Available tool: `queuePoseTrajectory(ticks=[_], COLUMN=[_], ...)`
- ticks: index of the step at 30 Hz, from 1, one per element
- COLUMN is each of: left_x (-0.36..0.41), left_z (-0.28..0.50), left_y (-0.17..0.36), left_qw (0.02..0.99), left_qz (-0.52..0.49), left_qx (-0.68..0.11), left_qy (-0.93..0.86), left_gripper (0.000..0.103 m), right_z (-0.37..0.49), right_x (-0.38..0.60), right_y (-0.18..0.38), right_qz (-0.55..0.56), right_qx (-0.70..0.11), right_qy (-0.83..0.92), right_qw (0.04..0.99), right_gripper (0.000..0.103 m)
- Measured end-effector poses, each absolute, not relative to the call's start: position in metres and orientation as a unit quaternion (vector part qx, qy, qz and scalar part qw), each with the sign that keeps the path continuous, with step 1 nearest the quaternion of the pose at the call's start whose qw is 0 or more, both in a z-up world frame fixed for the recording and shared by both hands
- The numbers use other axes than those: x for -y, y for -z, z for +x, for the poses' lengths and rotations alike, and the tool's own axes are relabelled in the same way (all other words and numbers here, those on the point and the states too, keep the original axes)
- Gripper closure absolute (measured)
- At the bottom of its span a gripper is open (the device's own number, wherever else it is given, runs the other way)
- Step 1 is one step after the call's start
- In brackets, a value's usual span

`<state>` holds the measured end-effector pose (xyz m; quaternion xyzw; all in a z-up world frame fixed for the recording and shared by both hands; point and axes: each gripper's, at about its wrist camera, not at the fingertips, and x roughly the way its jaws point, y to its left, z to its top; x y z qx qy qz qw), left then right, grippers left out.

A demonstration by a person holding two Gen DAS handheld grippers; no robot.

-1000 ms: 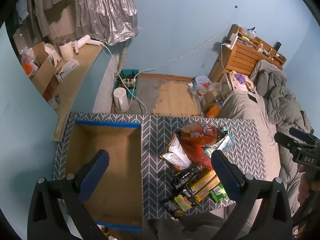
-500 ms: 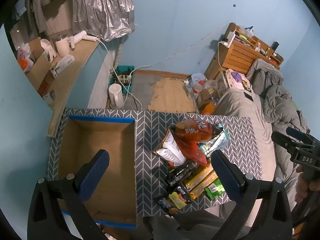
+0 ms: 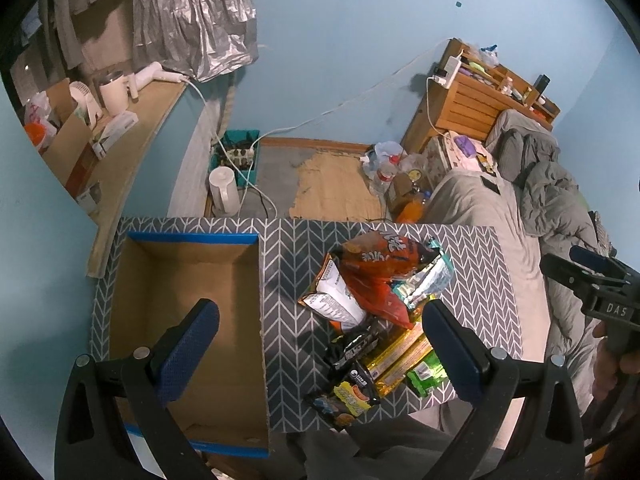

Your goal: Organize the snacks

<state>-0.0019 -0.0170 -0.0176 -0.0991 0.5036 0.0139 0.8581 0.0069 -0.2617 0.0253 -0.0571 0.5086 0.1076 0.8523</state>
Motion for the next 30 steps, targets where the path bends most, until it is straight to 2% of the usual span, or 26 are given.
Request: queuePoseTrajectory(ticks=[30], left_x=[0.018], left_z=[0.009], left_y=[0.022], left_qw=[0.852], left_qz=[-0.107], left_qx=[-0.512], left_qy=[0.002], left_gripper=[0.000], right_z=[0.012], right_x=[0.261], right_y=[-0.024], right_qz=[-0.053], right_qx=[-0.512], right_qy=[-0.110], right_qw=[0.850], right_gripper=[0.001])
